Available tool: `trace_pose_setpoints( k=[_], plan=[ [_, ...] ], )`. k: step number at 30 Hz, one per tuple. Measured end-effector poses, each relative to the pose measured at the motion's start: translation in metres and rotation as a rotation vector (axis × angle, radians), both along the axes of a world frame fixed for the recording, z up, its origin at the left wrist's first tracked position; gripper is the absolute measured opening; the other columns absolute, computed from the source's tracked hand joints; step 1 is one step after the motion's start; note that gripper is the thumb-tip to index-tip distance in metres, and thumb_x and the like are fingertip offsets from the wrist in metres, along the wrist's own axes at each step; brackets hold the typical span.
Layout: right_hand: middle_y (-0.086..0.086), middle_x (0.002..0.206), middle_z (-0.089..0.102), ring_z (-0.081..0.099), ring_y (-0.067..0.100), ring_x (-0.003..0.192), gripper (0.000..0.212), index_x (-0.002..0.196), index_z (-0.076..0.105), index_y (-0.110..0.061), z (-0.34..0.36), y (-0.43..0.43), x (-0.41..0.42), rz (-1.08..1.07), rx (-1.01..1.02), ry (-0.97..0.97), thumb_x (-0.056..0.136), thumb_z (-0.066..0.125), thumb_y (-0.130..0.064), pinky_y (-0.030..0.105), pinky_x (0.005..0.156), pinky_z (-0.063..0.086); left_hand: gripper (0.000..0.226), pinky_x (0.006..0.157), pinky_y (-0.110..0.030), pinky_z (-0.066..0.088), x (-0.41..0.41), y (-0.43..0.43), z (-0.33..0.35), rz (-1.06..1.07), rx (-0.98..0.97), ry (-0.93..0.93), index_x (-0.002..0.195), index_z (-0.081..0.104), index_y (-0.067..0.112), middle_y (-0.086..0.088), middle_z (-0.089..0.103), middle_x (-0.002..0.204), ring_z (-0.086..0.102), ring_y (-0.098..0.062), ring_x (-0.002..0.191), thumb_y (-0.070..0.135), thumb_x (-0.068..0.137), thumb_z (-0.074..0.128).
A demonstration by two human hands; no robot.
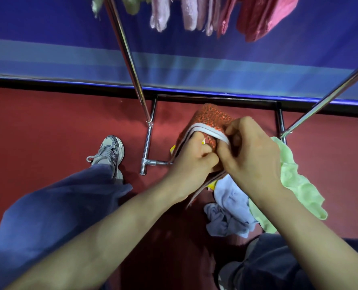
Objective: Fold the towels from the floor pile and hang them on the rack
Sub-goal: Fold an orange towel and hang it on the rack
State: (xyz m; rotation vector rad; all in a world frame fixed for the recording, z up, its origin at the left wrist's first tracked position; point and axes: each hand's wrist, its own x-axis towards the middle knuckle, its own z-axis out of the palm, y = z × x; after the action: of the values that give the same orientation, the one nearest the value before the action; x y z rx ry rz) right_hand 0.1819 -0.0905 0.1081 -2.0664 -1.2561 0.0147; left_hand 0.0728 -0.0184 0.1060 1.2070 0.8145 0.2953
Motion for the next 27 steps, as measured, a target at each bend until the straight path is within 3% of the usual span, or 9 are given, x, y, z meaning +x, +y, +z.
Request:
trace_pose_setpoints(
  k=[2,5,7,10,13,17,21,23,27],
  plan=[
    [-0.010,0.079,0.051,0.053,0.018,0.068,0.014,0.093,0.054,-0.019,-0.002,0.000,-0.001,0.031,-0.006,-0.020,0.082,0.061,-0.025,0.033,0.056,0.042,0.051,0.085,-0.070,0.047,-0.001,-0.002,0.000,-0.042,-0.009,0.024,0.119,0.044,0.004,-0.038,0.055,0.089,0.051,-0.030,0.088,0.008,0.069,0.051],
    [-0.010,0.077,0.051,0.052,0.017,0.067,0.013,0.092,0.054,-0.019,-0.002,-0.001,0.000,0.031,0.011,-0.031,0.083,0.059,-0.029,0.032,0.055,0.040,0.050,0.092,-0.073,0.044,-0.002,-0.004,-0.003,-0.072,-0.023,0.031,0.120,0.045,0.001,-0.041,0.055,0.097,0.056,-0.031,0.089,0.003,0.070,0.047],
    [-0.012,0.076,0.048,0.050,0.014,0.067,0.014,0.091,0.055,-0.019,-0.002,-0.001,0.001,0.025,0.033,-0.037,0.085,0.057,-0.031,0.031,0.056,0.037,0.043,0.091,-0.076,0.043,-0.003,-0.007,-0.005,-0.101,0.030,0.034,0.114,0.048,0.008,-0.038,0.058,0.097,0.059,-0.031,0.091,0.008,0.072,0.050],
    [-0.014,0.075,0.043,0.046,0.011,0.066,0.014,0.088,0.055,-0.018,-0.002,0.000,0.001,0.019,0.045,-0.050,0.085,0.055,-0.032,0.027,0.056,0.033,0.034,0.097,-0.062,0.049,-0.003,-0.011,-0.008,-0.154,0.109,0.093,0.114,0.051,0.016,-0.022,0.067,0.113,0.066,-0.035,0.111,0.005,0.082,0.055],
    [-0.015,0.071,0.044,0.045,0.009,0.063,0.011,0.086,0.056,-0.020,-0.001,0.000,0.001,-0.005,0.050,-0.019,0.084,0.064,-0.027,0.029,0.056,0.037,0.049,0.094,-0.063,0.050,-0.003,-0.012,-0.012,-0.180,0.156,0.089,0.122,0.047,0.015,-0.023,0.068,0.112,0.065,-0.040,0.111,0.011,0.074,0.052],
    [-0.014,0.070,0.046,0.049,0.013,0.062,0.012,0.087,0.057,-0.018,0.001,0.001,0.002,-0.006,0.045,-0.013,0.083,0.068,-0.022,0.032,0.055,0.043,0.064,0.103,-0.055,0.048,-0.005,-0.014,-0.015,-0.243,0.136,0.049,0.137,0.044,0.017,-0.008,0.068,0.123,0.064,-0.023,0.119,0.002,0.074,0.048],
    [-0.011,0.078,0.046,0.048,0.015,0.066,0.014,0.090,0.061,-0.014,0.002,0.000,0.003,0.136,0.051,-0.049,0.080,0.056,-0.021,0.035,0.056,0.041,0.061,0.082,-0.042,0.044,-0.004,-0.010,-0.007,-0.128,-0.099,-0.077,0.124,0.050,0.014,-0.012,0.065,0.097,0.058,-0.025,0.093,-0.002,0.065,0.049],
    [-0.008,0.083,0.047,0.047,0.016,0.070,0.021,0.094,0.061,-0.014,0.002,-0.001,0.004,0.164,0.035,-0.050,0.073,0.059,-0.014,0.036,0.053,0.041,0.058,0.077,-0.038,0.048,-0.004,-0.004,0.001,-0.094,-0.193,-0.145,0.123,0.051,0.012,-0.012,0.062,0.092,0.057,-0.024,0.091,0.003,0.066,0.048],
    [-0.006,0.093,0.049,0.047,0.017,0.078,0.038,0.102,0.049,-0.020,-0.003,-0.001,0.003,0.114,-0.014,0.003,0.069,0.062,-0.005,0.034,0.054,0.037,0.014,0.075,-0.029,0.052,-0.003,0.000,0.006,0.023,-0.132,-0.158,0.106,0.059,0.017,0.009,0.067,0.077,0.064,-0.006,0.072,0.017,0.092,0.059]
  ],
)
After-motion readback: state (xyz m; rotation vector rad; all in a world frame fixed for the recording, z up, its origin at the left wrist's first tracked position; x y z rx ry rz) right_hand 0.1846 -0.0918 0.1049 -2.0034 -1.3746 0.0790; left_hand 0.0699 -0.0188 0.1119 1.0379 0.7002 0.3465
